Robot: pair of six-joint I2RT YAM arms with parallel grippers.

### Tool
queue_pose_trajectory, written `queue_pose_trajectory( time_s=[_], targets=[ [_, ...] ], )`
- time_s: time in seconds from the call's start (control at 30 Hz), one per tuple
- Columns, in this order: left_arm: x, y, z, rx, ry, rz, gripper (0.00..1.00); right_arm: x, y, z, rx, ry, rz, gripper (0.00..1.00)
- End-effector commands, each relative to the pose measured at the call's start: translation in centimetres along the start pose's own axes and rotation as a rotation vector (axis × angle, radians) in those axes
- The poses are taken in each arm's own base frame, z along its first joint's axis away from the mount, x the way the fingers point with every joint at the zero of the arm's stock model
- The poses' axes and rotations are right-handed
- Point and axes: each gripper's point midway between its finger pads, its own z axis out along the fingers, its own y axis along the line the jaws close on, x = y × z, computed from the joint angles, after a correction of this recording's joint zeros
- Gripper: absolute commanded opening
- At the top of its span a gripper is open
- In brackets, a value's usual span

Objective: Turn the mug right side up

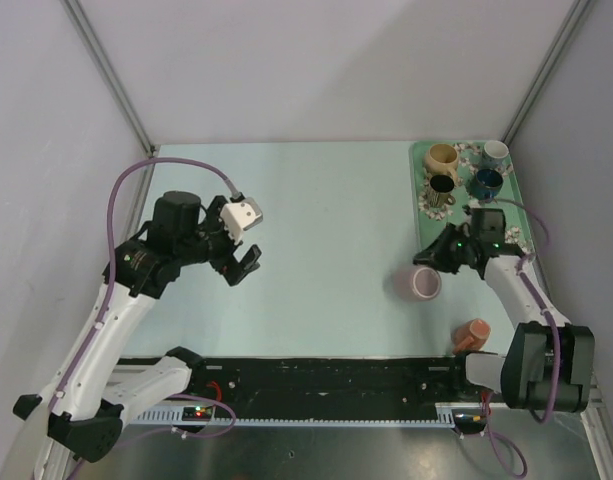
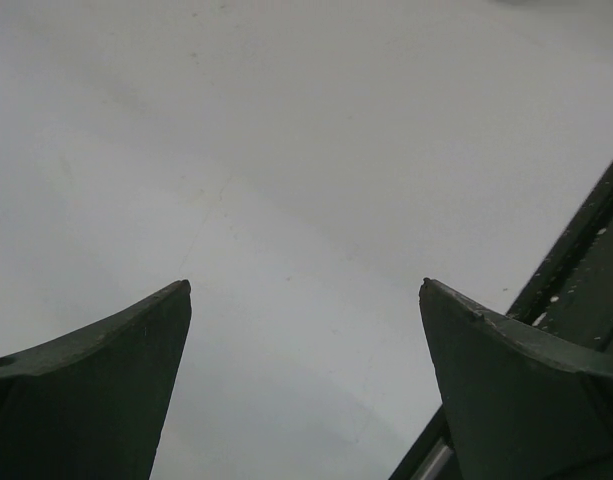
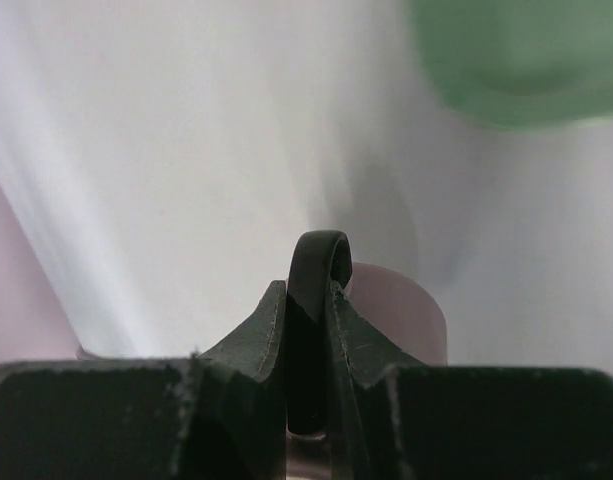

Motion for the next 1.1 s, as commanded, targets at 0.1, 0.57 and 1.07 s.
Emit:
queue_pose_trajectory(
  time_s=[0.1,0.57,1.07],
  targets=[
    [-2.1,-3.5,0.8,0.182,-0.105,-0.188,1.00,-0.4,18.8,-3.9,-0.449,-0.076,-0.382,0.00],
    [-13.6,-5.3,-2.0,0.494,-0.462,-0.368,1.00,4.8,36.1,-21.1,-1.067,-0.312,-0.690,0.00],
    [-18.2,-7.6,-4.0,0.707,-0.666,-0.376,0.68,6.9,41.8,-26.0,-1.312,-0.386,-0.632,0.00]
  ],
)
